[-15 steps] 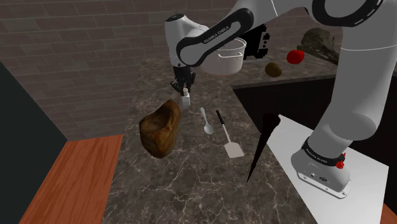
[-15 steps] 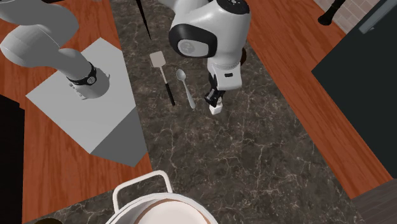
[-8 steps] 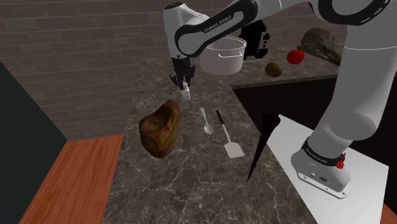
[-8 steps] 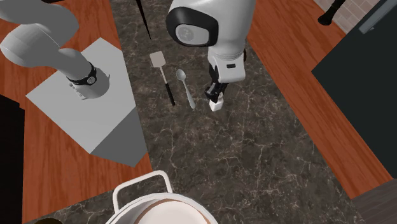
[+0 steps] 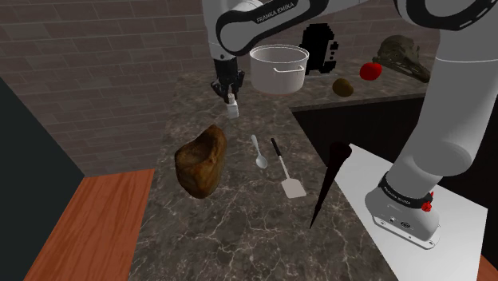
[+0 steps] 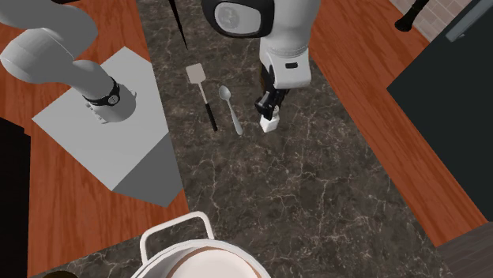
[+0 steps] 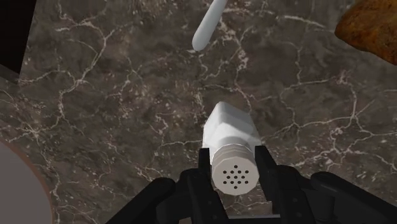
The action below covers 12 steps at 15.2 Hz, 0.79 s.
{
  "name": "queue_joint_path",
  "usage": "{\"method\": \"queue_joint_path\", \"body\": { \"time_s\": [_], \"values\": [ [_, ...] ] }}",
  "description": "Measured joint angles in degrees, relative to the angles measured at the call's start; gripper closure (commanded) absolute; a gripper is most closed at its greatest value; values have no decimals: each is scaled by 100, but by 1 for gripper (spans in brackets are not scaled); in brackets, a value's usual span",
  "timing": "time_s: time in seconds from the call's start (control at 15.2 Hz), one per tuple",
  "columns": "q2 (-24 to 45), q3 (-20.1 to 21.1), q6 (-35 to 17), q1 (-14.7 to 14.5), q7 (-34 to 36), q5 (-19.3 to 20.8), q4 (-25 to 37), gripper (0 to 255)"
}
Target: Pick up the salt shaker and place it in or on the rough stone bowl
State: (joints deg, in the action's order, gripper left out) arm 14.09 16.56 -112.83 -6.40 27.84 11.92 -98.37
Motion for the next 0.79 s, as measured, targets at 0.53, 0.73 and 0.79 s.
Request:
{"method": "queue_joint_path", "body": {
  "time_s": [0.53,0.73,0.79],
  "values": [
    [-124,19,557,-1,-105,-74,447,255],
    [-114,25,799,-13,-135,-83,700,255],
    [-119,30,866,-20,-135,-86,762,255]
  ]
}}
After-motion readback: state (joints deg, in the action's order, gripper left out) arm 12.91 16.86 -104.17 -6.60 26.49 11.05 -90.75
